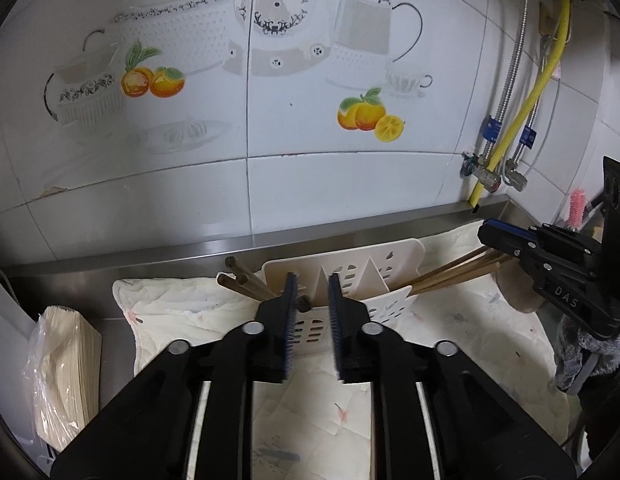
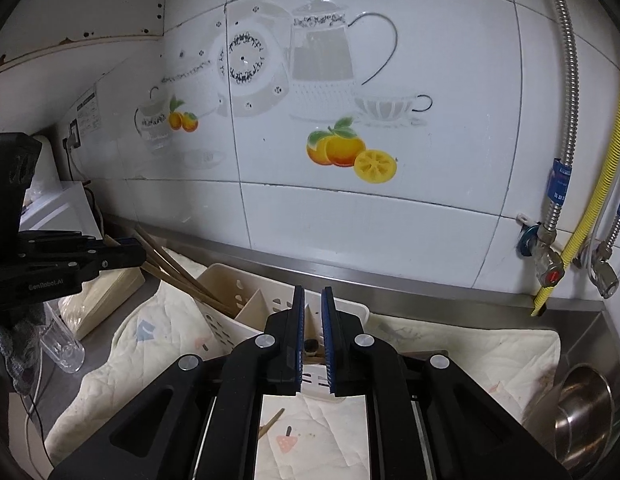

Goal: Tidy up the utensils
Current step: 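Open the left tool to release its chopstick while the right tool opens too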

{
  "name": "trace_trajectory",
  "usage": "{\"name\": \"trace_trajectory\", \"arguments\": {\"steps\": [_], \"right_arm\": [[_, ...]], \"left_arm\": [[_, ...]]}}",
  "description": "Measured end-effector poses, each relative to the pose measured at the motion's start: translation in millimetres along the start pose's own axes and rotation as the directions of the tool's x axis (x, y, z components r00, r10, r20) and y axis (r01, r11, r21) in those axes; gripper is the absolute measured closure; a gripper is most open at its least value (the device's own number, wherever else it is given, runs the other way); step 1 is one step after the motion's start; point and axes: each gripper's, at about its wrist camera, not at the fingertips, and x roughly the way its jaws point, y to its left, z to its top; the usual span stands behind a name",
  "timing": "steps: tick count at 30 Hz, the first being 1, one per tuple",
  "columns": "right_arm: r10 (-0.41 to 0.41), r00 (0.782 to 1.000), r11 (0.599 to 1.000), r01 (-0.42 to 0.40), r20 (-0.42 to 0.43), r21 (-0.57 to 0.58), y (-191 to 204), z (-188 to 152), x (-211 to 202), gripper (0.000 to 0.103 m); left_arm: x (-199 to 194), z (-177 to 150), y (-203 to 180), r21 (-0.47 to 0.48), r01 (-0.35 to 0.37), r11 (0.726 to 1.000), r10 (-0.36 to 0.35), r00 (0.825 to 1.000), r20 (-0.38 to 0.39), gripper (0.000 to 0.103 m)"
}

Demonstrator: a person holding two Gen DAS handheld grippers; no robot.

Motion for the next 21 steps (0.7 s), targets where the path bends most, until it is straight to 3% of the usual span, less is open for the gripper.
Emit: {"name": "trace_trajectory", "arguments": {"steps": [2, 4, 8, 13, 21], "right_arm": [[-0.006, 1.000, 1.000, 0.006, 0.014, -0.001, 0, 1, -5, 0.087], [-0.014, 0.999, 1.000, 0.014, 0.033, -0.003, 1, 3, -12, 0.084], [-0.032, 0.997, 0.999, 0.033, 0.074, -0.019, 6, 1, -33, 0.077], [-0.017, 0.996, 1.000, 0.018, 0.092, -0.014, 15, -14, -55, 0.077], [0.031, 0.999, 0.999, -0.031, 0.018, 0.010, 38, -65, -60, 0.076]], "left_arm": [[-6, 0, 0, -0.002, -0.004, 1.000, 0.004, 1.000, 0.017, 0.069], [-12, -1, 0, -0.009, -0.007, 1.000, 0.008, 1.000, 0.031, 0.065], [-27, -6, 2, -0.022, -0.002, 1.000, 0.004, 0.998, 0.059, 0.063], [-42, -20, 2, -0.030, -0.009, 1.000, 0.011, 0.997, 0.079, 0.056], [-55, -59, -2, -0.037, -0.019, 0.999, 0.022, 0.997, 0.077, 0.054]]}}
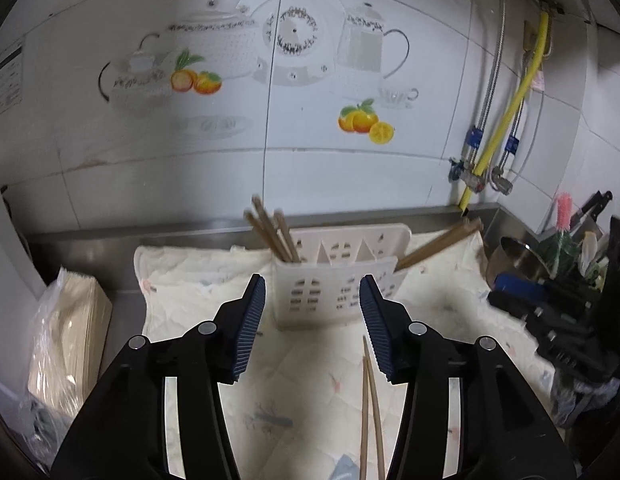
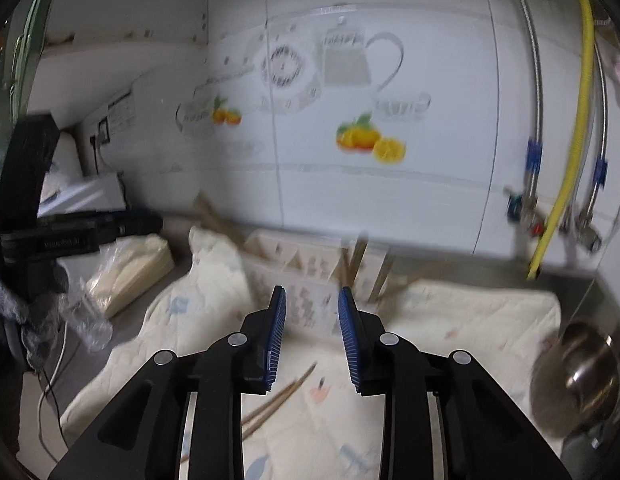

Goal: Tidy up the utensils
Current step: 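Open the left tool to release its chopstick while the right tool opens too, then lower the left tool around a chopstick while the right tool reaches the last one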

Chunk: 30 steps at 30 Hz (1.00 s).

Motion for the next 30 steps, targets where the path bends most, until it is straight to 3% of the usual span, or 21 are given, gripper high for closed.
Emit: {"name": "trace_trajectory", "arguments": {"steps": [10, 16, 23, 30], "right_arm": [[0.068, 0.985, 0.993, -0.051, -0.159, 0.111, 25, -79, 31, 0.076], [0.104, 0.962, 0.983, -0.060, -0.252, 0.176, 44, -116, 55, 0.081], [0.128, 0.935, 0.972, -0.052, -0.331, 0.229, 59, -145, 81, 0.087], [0.118, 0.925, 0.964, -0.019, -0.362, 0.264, 61, -154, 94, 0.091]], "left_arm": [[-3, -48, 9, -0.041, -0.011, 0.999, 0.010, 1.000, -0.024, 0.054], [-5, -67, 17, -0.068, -0.019, 0.998, 0.018, 0.999, -0.027, 0.054], [-5, -83, 26, -0.090, -0.020, 0.996, 0.017, 0.999, -0.035, 0.054], [-3, -93, 34, -0.113, -0.018, 0.993, 0.013, 0.999, -0.044, 0.054]]}}
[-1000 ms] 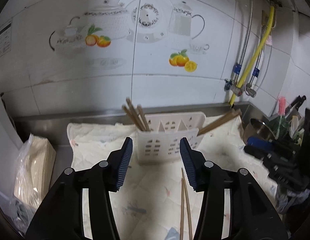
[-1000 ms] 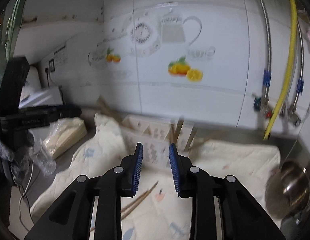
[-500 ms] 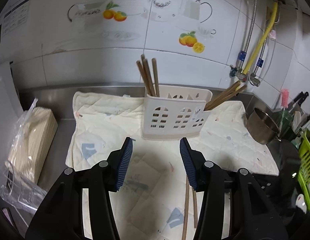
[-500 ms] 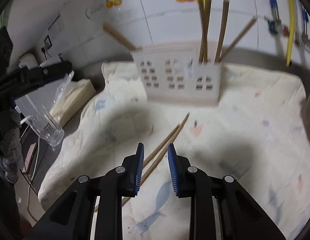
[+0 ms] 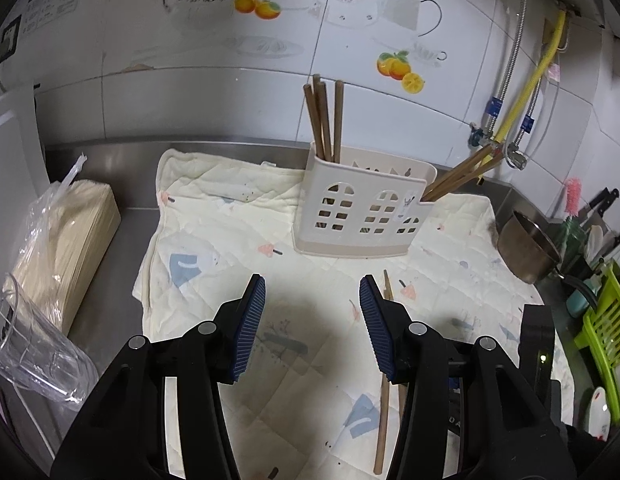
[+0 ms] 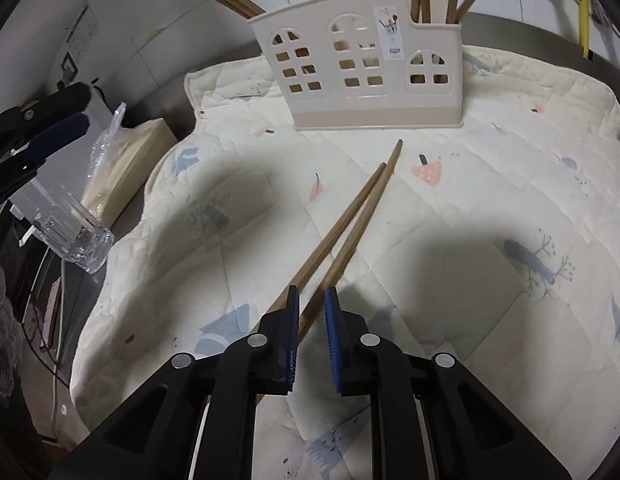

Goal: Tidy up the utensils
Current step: 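Lower the left tool around a chopstick while the right tool reaches the last one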

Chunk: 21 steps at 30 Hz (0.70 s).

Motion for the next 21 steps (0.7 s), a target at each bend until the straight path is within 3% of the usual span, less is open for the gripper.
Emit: {"name": "trace_trajectory", "arguments": {"steps": [12, 21], "right_arm": [[-0.015, 1.000, 0.999, 0.016, -0.014, 0.050, 1, 0, 9, 0.092], [-0.036, 0.999, 0.998, 0.037, -0.011, 0.045, -6, 0, 3, 0.102]], "left_arm": [[5, -8, -3, -0.009, 0.005, 1.000, -0.005, 1.000, -0.019, 0.054], [9, -14, -5, -0.011, 0.004, 1.000, -0.005, 0.999, -0.035, 0.054]]}}
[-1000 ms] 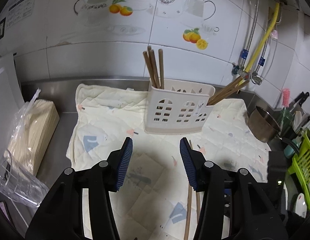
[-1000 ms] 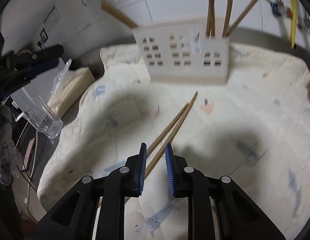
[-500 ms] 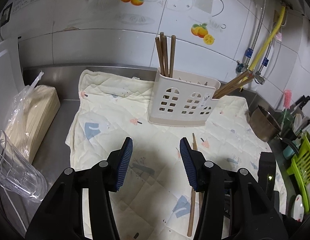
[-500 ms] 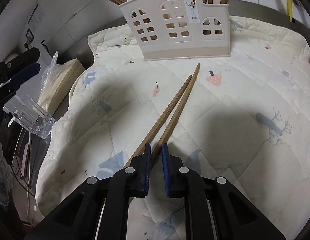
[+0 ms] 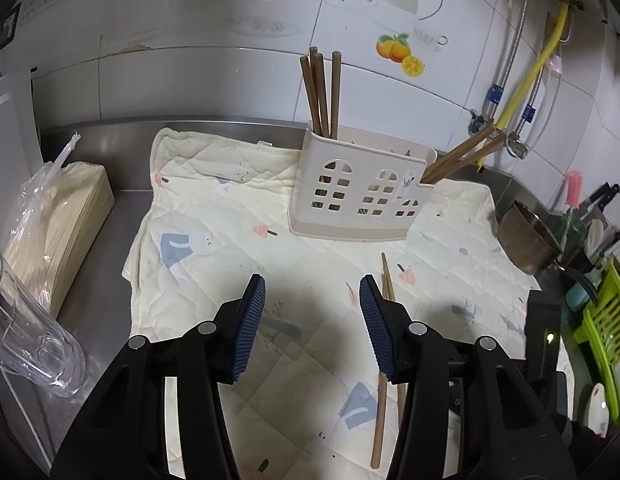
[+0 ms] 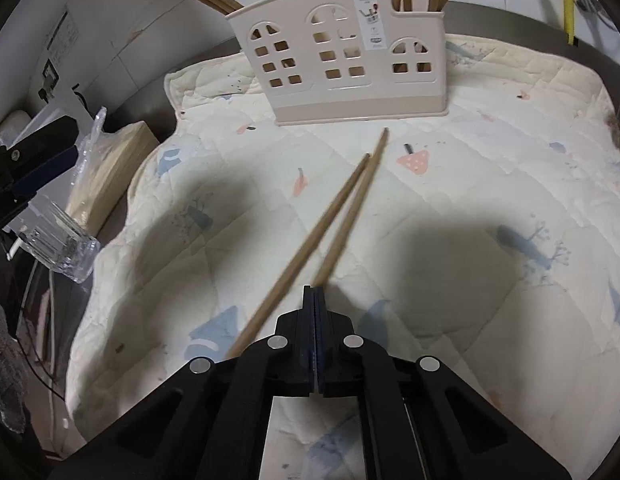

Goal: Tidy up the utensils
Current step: 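Lower the left tool around a chopstick while the right tool reaches the last one, then close the left tool on its chopstick and lift while the right tool grasps and lifts its own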

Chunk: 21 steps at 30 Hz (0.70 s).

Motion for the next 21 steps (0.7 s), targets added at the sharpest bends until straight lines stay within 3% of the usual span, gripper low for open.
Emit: {"name": "trace_trajectory", "arguments": {"steps": [8, 21], "right_arm": [[0.055, 0.998, 0.997, -0.056, 0.021, 0.062, -1, 3, -4, 0.096], [-0.025, 1.000, 0.997, 0.025, 0.000, 0.067, 12, 3, 10, 0.091]], "left_arm": [[0, -1, 5, -0.013, -0.004, 1.000, 0.004, 1.000, -0.004, 0.054], [2, -8, 13, -0.036, 0.003, 0.999, -0.003, 1.000, -0.010, 0.054]]}}
